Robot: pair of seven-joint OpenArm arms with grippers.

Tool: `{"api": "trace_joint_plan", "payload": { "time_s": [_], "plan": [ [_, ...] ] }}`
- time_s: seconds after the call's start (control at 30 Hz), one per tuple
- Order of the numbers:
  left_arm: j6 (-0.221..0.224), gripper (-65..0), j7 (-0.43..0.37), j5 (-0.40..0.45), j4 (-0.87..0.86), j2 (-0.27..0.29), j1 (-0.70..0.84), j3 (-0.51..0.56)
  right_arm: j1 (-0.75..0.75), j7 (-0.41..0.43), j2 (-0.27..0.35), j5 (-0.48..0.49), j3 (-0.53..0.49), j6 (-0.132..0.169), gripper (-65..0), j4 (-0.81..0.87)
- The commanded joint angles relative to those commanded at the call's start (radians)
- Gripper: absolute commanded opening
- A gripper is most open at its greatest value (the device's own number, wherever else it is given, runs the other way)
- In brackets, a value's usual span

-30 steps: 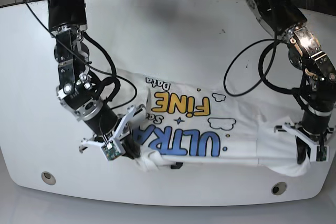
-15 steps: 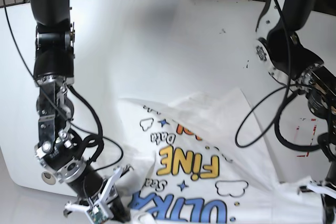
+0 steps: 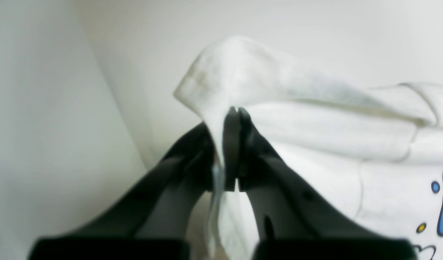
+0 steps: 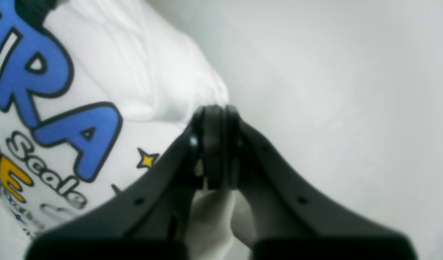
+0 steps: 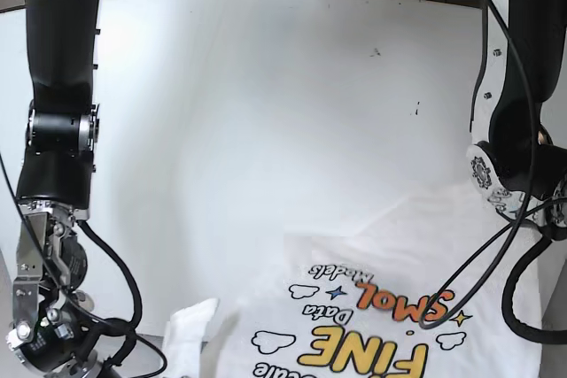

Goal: Fold the T-shirt properly
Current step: 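Lift the shirt again with both grippers and swing it over, then lay the shirt down with both grippers holding its edge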

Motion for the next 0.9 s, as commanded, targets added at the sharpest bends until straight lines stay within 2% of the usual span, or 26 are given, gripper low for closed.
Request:
{"api": "trace_joint_plan", "payload": {
  "time_s": [0.17,0.27,0.43,0.57,0.7,0.9],
  "plan": [
    [-0.002,-65.0,0.031,-0.006,0.005,0.005,0.015,0.035,-0.049,-0.026,0.029,0.002,0.002,0.000,-65.0,0.015],
    [-0.003,-65.0,0.038,-0.009,0.014,0.034,0.060,0.046,-0.101,-0.032,0.051,0.014,0.003,0.000,-65.0,0.051],
    [-0.006,-65.0,0.040,-0.009,0.046,0.066,0.163,0.048,-0.259,-0.032,0.089,0.061,0.083,0.000,-65.0,0.117],
    [-0.057,-65.0,0.038,-0.011,0.051,0.071,0.258,0.048,-0.384,-0.032,0.092,0.068,0.132,0.000,-65.0,0.167],
    [-0.094,-65.0,0.038,-0.011,0.055,0.115,0.371,0.043,-0.512,-0.032,0.095,0.074,0.180,0.000,-65.0,0.216],
    [-0.109,-65.0,0.038,-0.009,0.078,0.141,0.580,0.041,-0.726,-0.032,0.078,0.068,0.265,0.000,-65.0,0.311]
  ]
}}
